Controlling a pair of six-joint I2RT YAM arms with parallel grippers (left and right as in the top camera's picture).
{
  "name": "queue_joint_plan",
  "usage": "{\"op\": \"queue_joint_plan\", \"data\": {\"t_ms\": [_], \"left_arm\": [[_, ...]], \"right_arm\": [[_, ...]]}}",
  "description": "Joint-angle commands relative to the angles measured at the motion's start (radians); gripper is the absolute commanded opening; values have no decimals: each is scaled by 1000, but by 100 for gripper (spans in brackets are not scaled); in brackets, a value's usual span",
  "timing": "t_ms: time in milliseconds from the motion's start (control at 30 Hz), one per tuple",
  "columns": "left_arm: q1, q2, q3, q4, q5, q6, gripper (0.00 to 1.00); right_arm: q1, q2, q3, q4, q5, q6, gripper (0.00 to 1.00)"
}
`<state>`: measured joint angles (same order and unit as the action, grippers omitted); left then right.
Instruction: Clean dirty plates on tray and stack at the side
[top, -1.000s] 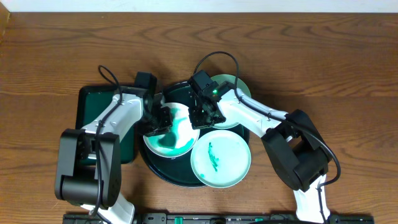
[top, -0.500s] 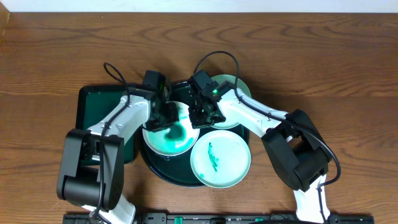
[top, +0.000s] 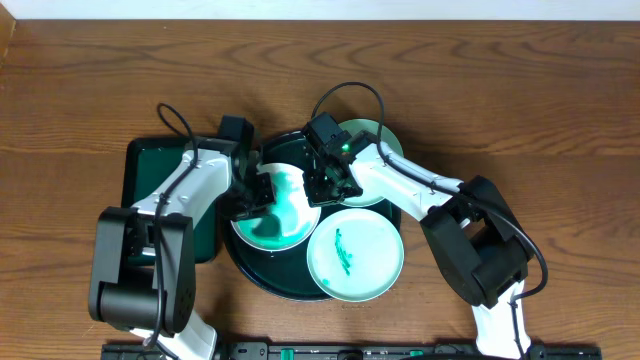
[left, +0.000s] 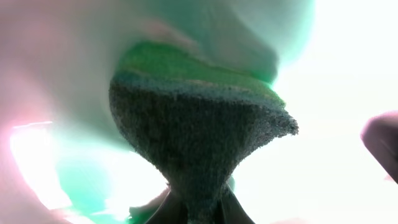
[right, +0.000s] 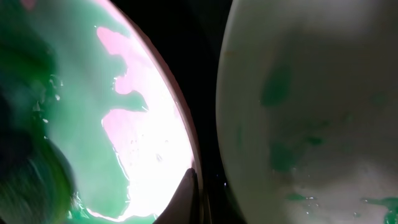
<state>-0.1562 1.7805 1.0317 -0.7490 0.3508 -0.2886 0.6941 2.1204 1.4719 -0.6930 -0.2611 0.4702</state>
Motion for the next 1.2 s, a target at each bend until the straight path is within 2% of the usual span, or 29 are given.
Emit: {"op": "queue_joint_plan", "data": {"t_ms": [0,133,233,367,500,633,967,1167], "left_arm": [[-16,39,-35,24,289,169,7],[-15,39,-34,130,288,167,7],[-2,35,-16,175,227,94,7],[31,-5,74,106,131,61,7],[74,-95,187,-35,-74,27,7],[121,-182,229,-125,-183,23,7],[336,-229,229,-309,-240,68,7],[474,-229,229,-297,-240,70,7]], "right_arm": [[-6,27,-2,-13,47,-3,1],[-6,27,-2,-14,47,6,1],[-6,27,-2,-15,47,8,1],[-6,27,-2,-21,47,8,1],[-5,27,-2,-21,47,7,1],[-5,27,-2,-21,47,7,1],[-7,-16,2,17,-17,-81,1],[35,-128,2,-3,203,-87,1]]}}
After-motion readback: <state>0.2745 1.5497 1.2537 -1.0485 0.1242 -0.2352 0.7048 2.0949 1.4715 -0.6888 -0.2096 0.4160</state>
